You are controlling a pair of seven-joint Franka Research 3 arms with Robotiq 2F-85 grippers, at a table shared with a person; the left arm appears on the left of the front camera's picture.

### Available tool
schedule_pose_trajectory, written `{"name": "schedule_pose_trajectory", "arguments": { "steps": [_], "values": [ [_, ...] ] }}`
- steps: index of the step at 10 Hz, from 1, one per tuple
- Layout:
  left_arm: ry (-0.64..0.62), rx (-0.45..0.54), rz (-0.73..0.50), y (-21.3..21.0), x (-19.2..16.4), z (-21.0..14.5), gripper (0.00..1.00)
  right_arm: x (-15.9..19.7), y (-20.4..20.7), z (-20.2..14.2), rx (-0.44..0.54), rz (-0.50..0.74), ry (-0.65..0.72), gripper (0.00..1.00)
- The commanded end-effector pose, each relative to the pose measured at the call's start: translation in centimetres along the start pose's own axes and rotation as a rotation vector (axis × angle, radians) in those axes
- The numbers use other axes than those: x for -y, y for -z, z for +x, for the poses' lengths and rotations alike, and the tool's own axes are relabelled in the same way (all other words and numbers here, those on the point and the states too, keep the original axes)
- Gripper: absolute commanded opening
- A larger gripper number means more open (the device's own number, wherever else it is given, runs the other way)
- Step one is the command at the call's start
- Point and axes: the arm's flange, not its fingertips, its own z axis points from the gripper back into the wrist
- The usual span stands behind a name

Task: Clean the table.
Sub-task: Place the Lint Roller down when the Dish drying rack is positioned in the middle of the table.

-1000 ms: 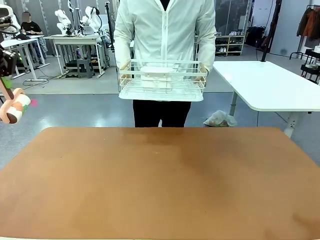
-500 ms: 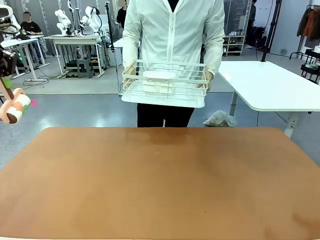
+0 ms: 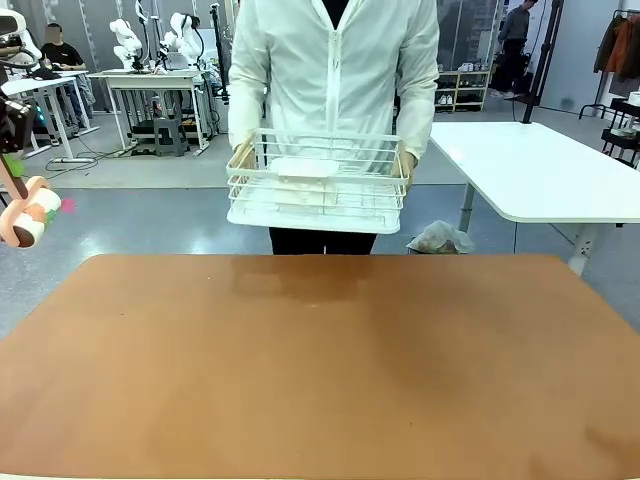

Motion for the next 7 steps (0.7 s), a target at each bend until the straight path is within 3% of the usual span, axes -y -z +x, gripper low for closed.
{"name": "schedule_pose_trajectory", "arguments": {
  "steps": [1, 7],
  "values": [
    [-0.002, -0.009, 0.01, -0.59, -0.27, 0.04, 0.21, -0.21, 0.18, -0.32, 0.013, -0.002, -0.001, 1.0],
    [-0.002, -0.009, 0.01, -0.59, -0.27, 0.04, 0.21, -0.21, 0.18, -0.32, 0.013, -0.002, -0.001, 1.0]
  ]
}}
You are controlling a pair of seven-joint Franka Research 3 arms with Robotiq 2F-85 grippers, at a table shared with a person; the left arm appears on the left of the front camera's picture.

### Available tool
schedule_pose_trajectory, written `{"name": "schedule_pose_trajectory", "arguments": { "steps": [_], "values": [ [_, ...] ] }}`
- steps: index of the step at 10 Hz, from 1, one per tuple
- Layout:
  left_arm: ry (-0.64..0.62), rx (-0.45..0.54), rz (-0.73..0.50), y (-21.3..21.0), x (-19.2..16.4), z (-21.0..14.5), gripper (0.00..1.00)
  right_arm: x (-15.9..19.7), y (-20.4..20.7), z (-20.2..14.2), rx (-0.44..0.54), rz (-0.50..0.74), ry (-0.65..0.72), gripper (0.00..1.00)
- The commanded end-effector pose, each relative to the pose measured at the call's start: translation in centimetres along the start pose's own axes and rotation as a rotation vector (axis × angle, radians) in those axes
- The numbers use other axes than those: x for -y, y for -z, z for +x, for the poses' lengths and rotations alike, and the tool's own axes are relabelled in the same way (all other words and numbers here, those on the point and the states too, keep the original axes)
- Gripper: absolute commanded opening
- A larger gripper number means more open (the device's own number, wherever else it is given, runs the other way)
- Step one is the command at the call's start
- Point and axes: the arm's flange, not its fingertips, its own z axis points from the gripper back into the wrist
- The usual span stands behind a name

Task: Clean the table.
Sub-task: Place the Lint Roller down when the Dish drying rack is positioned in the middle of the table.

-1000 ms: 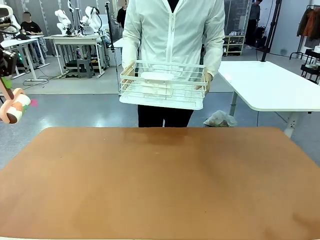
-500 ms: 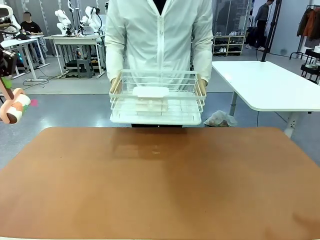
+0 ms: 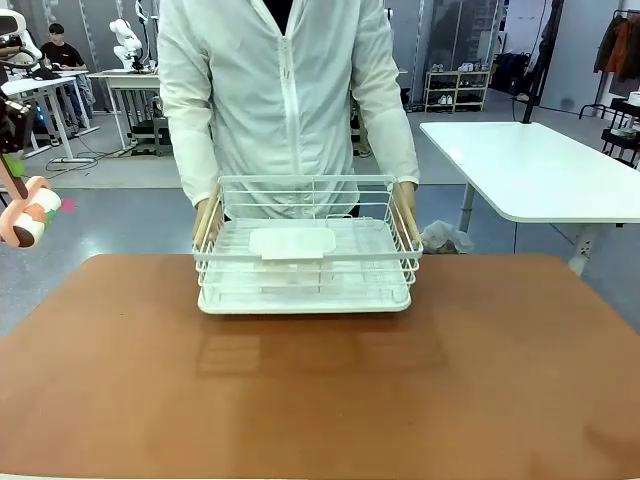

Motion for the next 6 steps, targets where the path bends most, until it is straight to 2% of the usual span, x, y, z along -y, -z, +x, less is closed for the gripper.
{"name": "schedule_pose_trajectory", "arguments": {
  "steps": [1, 6],
  "values": [
    [-0.002, -0.009, 0.01, -0.59, -0.27, 0.04, 0.21, -0.21, 0.18, -0.32, 0.013, -0.002, -0.001, 1.0],
    [-0.002, -0.009, 0.01, -0.59, -0.27, 0.04, 0.21, -0.21, 0.18, -0.32, 0.013, -0.002, -0.001, 1.0]
  ]
}}
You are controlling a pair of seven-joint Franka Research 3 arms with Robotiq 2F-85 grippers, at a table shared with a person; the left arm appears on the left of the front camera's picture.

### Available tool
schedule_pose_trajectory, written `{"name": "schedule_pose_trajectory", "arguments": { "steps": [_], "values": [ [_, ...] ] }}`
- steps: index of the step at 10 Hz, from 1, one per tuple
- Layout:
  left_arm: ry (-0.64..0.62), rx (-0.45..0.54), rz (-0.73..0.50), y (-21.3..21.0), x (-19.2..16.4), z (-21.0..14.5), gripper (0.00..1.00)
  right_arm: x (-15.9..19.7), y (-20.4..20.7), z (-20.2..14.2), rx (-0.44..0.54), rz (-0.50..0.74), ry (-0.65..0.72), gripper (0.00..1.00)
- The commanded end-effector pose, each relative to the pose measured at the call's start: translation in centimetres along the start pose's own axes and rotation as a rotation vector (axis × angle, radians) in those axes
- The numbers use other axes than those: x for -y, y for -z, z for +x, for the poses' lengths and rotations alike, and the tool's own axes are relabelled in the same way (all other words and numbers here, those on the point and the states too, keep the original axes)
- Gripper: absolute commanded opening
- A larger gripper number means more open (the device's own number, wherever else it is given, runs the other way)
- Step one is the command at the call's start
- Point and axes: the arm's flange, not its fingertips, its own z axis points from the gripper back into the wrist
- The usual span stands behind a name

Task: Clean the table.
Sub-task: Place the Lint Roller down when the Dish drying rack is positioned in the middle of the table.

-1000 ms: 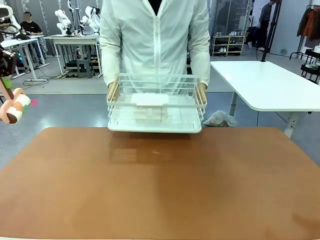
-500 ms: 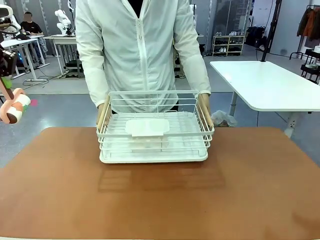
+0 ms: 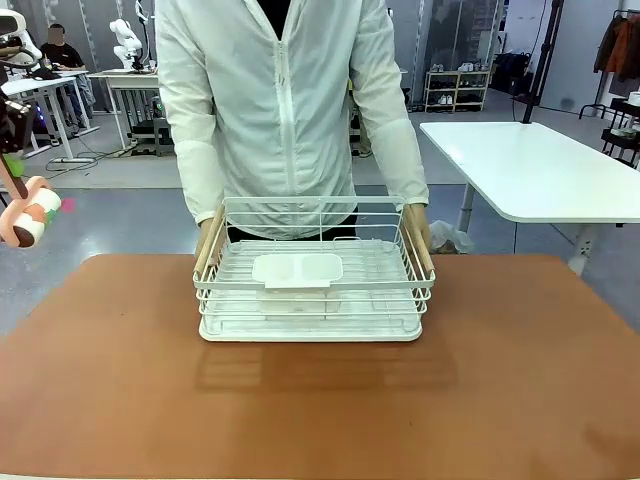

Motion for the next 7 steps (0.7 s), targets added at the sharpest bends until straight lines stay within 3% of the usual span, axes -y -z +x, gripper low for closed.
{"name": "schedule_pose_trajectory", "arguments": {
  "steps": [1, 7],
  "values": [
    [-0.002, -0.009, 0.01, -0.59, -0.27, 0.04, 0.21, -0.21, 0.18, -0.32, 0.013, -0.002, -0.001, 1.0],
    [-0.002, -0.009, 0.01, -0.59, -0.27, 0.04, 0.21, -0.21, 0.18, -0.32, 0.013, -0.002, -0.001, 1.0]
  ]
}}
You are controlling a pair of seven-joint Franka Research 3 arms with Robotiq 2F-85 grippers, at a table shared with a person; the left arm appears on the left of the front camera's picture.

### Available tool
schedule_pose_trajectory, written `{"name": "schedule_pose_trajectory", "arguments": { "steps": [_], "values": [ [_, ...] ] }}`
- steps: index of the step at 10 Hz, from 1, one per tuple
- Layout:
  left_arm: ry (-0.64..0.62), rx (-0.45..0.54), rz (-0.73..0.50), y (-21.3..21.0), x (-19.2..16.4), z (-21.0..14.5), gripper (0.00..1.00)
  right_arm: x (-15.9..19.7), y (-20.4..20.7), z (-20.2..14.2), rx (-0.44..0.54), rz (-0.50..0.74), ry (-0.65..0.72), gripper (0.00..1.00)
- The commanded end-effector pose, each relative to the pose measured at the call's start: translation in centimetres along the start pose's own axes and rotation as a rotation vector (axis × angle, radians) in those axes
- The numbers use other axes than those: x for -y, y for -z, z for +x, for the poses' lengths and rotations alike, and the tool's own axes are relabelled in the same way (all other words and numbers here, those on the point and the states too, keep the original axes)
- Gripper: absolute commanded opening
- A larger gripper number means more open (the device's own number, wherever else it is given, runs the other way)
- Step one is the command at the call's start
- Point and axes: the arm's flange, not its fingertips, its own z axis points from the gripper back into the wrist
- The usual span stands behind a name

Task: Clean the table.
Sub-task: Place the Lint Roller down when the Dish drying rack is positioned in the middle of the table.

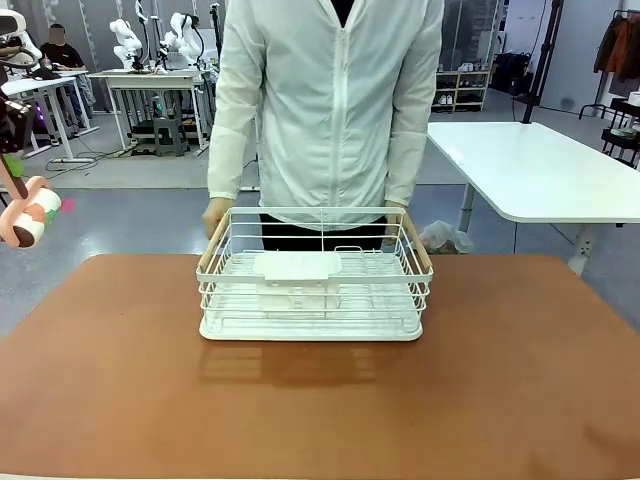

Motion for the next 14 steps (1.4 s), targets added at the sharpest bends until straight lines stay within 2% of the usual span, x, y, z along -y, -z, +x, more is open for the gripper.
{"name": "schedule_pose_trajectory", "arguments": {
  "steps": [1, 14],
  "values": [
    [-0.002, -0.009, 0.01, -0.59, -0.27, 0.04, 0.21, -0.21, 0.18, -0.32, 0.013, -0.002, -0.001, 1.0],
    [-0.002, -0.009, 0.01, -0.59, -0.27, 0.04, 0.21, -0.21, 0.18, -0.32, 0.013, -0.002, -0.001, 1.0]
  ]
}}
